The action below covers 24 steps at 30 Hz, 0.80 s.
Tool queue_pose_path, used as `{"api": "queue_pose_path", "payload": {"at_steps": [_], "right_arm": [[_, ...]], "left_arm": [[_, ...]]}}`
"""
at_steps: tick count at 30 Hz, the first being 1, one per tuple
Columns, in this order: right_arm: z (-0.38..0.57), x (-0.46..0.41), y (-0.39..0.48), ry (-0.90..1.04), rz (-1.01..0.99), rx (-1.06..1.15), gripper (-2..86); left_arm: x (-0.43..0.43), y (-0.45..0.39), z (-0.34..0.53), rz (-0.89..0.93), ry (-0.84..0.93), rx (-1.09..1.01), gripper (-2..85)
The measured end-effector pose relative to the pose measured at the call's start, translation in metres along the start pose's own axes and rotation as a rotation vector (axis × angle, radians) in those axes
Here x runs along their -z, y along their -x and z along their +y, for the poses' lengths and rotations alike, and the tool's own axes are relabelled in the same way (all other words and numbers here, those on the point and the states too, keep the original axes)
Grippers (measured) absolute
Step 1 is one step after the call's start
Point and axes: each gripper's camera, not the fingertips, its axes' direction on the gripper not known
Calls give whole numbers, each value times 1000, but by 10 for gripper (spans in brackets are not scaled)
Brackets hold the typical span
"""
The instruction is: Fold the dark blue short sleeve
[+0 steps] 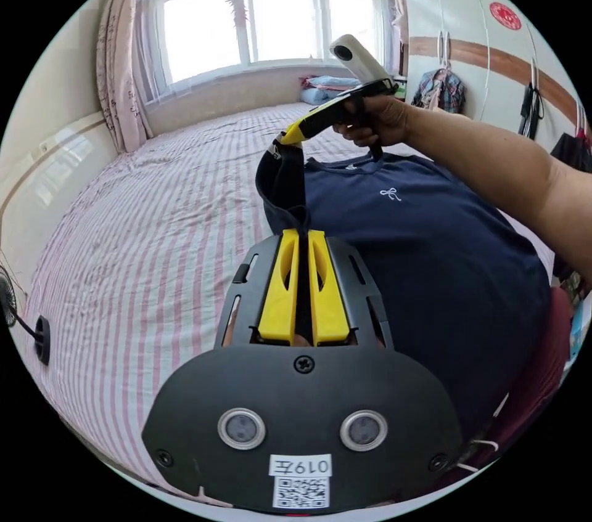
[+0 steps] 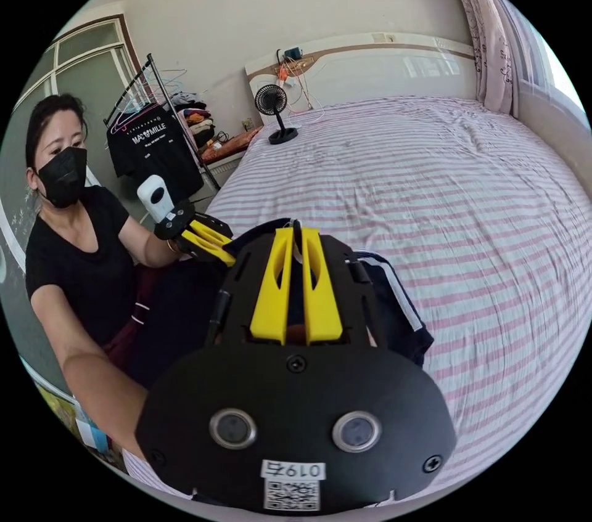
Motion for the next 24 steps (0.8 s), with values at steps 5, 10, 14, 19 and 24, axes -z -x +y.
{"api": "queue_pose_path", "payload": {"at_steps": [5, 10, 14, 19, 24], "right_arm": [[56, 10, 17, 24, -4, -32, 38], [87, 8, 28, 118, 20, -90, 64], [92, -1, 39, 242, 66, -108, 88], [87, -4, 57, 340, 107, -122, 85], [80, 7, 71, 310, 166, -182, 54]], "left_arm": [[-5, -41, -9, 10, 44, -122, 24], [-11, -58, -15, 24, 96, -169, 19], [-16, -66, -19, 46, 123, -182, 14], [-13, -62, -24, 108, 116, -154, 11], [-1, -39, -26, 233, 86, -115, 11]]}}
